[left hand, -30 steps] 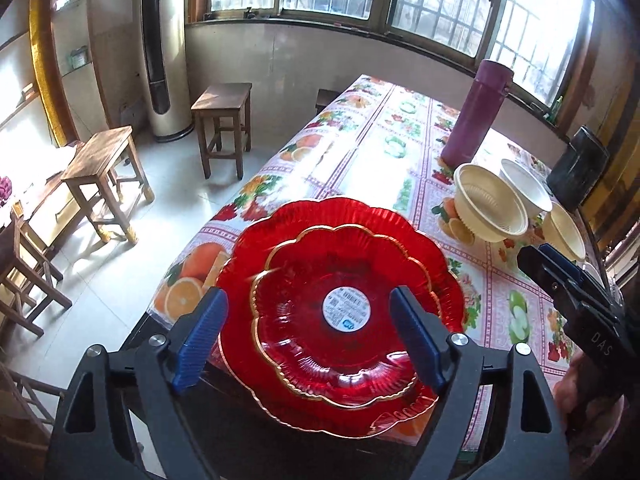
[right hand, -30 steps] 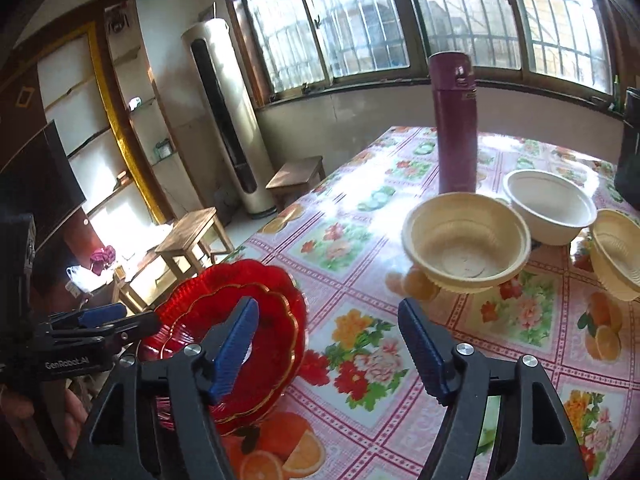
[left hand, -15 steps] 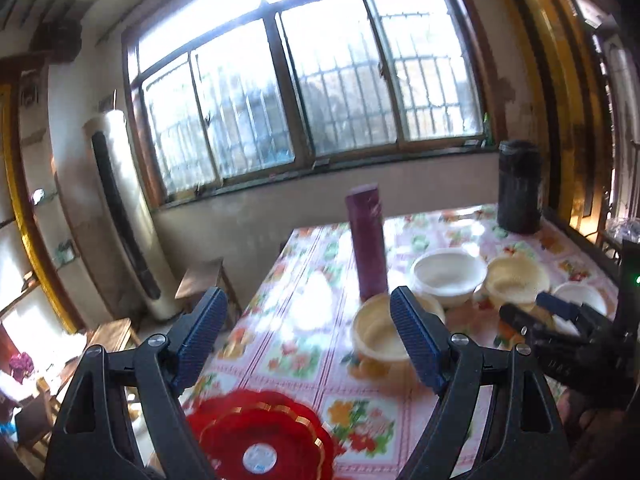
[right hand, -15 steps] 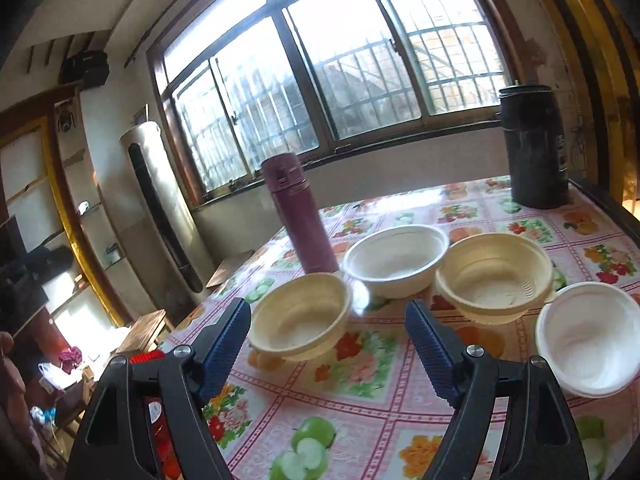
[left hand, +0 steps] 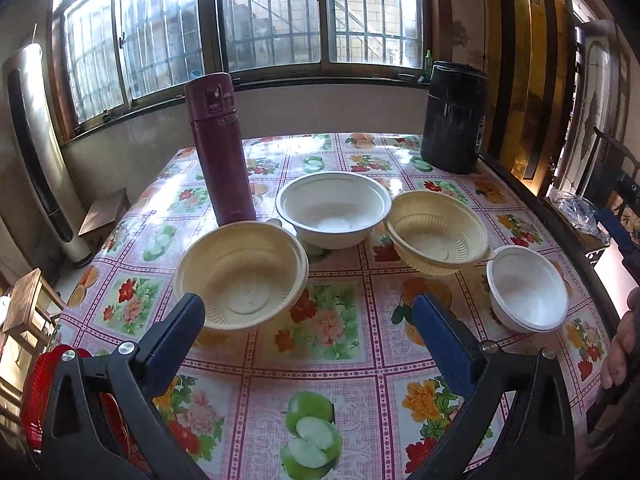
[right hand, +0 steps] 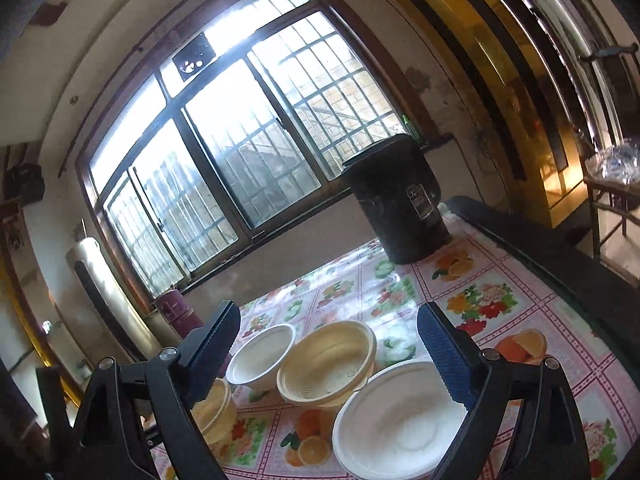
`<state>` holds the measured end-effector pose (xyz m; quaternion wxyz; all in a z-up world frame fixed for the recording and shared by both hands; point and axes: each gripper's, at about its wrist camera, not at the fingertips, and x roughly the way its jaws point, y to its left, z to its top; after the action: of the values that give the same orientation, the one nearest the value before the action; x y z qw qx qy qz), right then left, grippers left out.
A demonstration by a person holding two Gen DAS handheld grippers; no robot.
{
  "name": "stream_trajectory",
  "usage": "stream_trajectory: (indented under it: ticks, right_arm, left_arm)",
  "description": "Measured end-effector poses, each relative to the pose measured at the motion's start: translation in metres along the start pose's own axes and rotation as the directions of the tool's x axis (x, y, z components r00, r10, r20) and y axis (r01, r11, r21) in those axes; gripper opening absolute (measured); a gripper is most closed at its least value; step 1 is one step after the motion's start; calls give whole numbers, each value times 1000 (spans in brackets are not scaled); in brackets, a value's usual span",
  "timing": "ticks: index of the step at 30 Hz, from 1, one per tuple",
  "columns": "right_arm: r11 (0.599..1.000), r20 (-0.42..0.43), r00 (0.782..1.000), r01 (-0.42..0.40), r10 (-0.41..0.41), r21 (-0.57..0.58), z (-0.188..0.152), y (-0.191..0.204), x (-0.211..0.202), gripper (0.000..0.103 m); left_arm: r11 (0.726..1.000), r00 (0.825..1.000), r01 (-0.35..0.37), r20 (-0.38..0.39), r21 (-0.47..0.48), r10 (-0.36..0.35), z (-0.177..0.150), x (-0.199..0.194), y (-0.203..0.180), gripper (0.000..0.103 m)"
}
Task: Organize plates and bowls
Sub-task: 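Reach both grippers to the cream plastic bowl and grasp its rim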
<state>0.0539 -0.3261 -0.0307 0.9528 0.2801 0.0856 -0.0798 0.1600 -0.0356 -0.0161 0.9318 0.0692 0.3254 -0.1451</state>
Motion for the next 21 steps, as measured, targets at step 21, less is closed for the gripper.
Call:
stream_trajectory:
  ticks: [21]
  right_arm:
    - [972, -482, 851, -236, 209, 4, -121, 131, 120, 92]
  left_arm:
    - [964, 972, -162, -203, -209, 119, 6, 27, 117, 103]
